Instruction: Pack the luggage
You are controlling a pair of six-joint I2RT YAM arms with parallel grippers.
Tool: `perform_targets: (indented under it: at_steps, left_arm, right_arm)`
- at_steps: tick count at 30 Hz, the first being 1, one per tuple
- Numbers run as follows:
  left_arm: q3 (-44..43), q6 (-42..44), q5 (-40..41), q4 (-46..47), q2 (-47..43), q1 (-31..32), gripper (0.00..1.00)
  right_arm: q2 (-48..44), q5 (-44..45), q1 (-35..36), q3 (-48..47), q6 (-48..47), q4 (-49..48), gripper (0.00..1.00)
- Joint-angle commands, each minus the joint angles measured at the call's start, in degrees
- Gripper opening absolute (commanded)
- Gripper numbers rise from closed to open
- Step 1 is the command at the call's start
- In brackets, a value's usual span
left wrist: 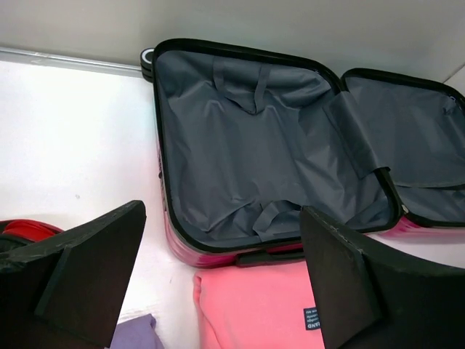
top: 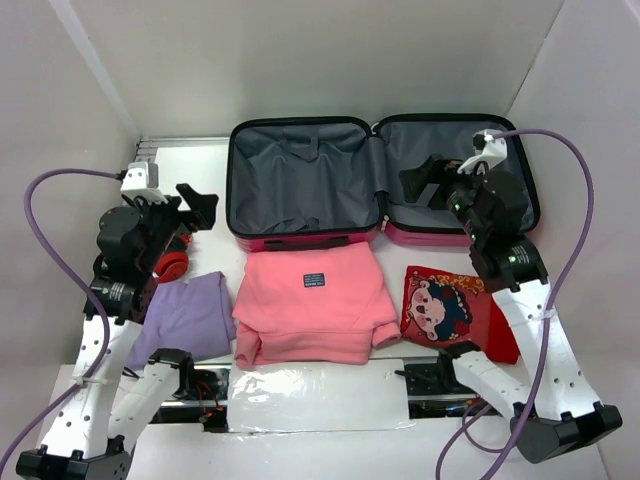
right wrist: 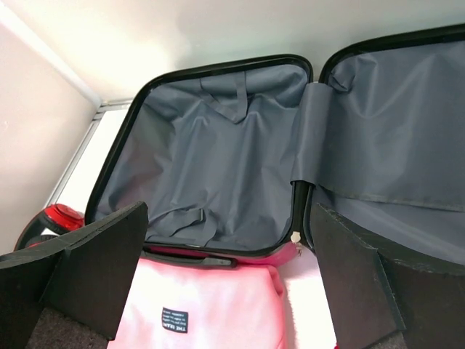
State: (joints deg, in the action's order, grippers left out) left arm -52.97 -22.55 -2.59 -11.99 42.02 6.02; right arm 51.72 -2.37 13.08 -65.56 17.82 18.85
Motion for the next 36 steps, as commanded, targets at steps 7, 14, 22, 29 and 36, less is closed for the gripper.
perform_targets:
  at_steps: [7,14,22,29,36]
  left_arm:
    - [-3.89,-8.21,7.17,-10.2,0.51,-0.13,1.0]
    - [-1.71,-8.81,-13.48,-21.5,0.79,-0.13,1.0]
    - [15.69,-19.81,-14.55,-20.8,-5.1,-0.13,1.0]
    - [25.8,-22.89,-16.56,-12.72,-5.12,-0.13,1.0]
    - [29.23,-21.84,-16.57,-1.75,4.2,0.39,0.98]
  right_arm:
    - [-0.3,-1.76,-0.07,0.96,0.72,4.95,0.99]
    - [-3.56,-10.37,-0.07,11.76,3.78,8.39,0.99]
    - [-4.79,-18.11,-0.07,24.75,9.06,6.91,0.99]
    - [-8.57,-19.69,1.07,37.15,14.17,-2.58,0.99]
    - [-3.74,-19.43,2.12,39.9,14.78,-8.56,0.99]
